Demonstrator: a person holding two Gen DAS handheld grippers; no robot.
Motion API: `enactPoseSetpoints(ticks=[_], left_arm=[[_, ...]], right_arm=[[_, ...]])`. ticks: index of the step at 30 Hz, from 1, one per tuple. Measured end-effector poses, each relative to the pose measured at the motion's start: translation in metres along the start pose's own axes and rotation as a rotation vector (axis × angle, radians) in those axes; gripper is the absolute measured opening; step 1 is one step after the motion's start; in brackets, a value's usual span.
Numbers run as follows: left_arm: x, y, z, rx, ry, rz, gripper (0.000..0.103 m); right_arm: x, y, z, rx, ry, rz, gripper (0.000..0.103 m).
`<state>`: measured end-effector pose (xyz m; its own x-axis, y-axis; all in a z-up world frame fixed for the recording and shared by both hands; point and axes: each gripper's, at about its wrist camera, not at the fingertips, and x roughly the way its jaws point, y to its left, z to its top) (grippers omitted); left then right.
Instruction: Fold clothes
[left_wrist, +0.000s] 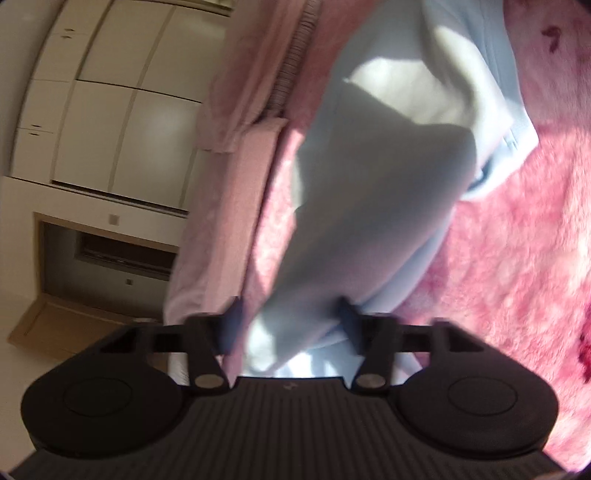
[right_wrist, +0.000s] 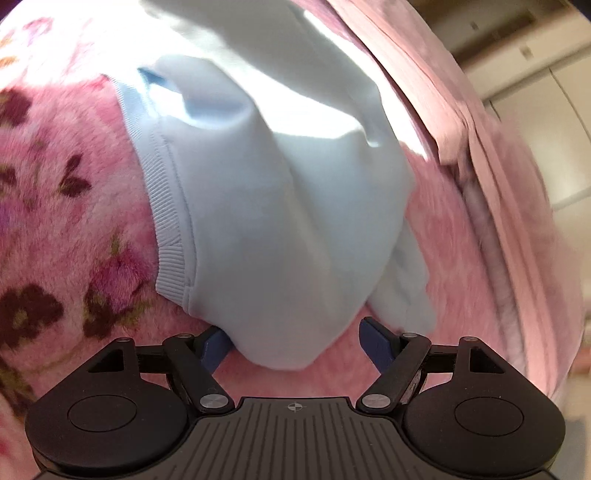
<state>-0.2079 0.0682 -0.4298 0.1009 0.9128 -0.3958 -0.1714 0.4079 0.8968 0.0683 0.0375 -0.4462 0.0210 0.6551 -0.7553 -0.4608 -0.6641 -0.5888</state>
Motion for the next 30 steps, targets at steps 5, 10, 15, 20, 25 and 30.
enactPoseSetpoints(ticks=[5, 10, 15, 20, 25, 30], left_arm=[[0.009, 0.028, 0.002, -0.139, 0.027, -0.019, 0.008], [0.017, 0.078, 0.008, -0.285, 0.011, -0.019, 0.006], [0.017, 0.156, 0.021, -0.45, -0.048, 0.019, 0.006], [0.003, 0.257, 0.025, -0.671, -0.136, 0.025, 0.005], [-0.03, 0.335, 0.02, -0.833, -0.244, 0.003, 0.005], [-0.08, 0.365, 0.002, -0.928, -0.302, -0.051, 0.005]], right_arm=[[-0.005, -0.004, 0.006, 0.0, -0.042, 0.005, 0.009], [-0.036, -0.049, 0.02, 0.267, -0.131, -0.111, 0.006], [-0.09, -0.127, 0.049, 0.506, -0.24, -0.32, 0.006], [-0.167, -0.208, 0.083, 0.643, -0.389, -0.496, 0.006], [-0.256, -0.247, 0.111, 0.678, -0.536, -0.603, 0.006], [-0.33, -0.239, 0.117, 0.681, -0.586, -0.605, 0.006]])
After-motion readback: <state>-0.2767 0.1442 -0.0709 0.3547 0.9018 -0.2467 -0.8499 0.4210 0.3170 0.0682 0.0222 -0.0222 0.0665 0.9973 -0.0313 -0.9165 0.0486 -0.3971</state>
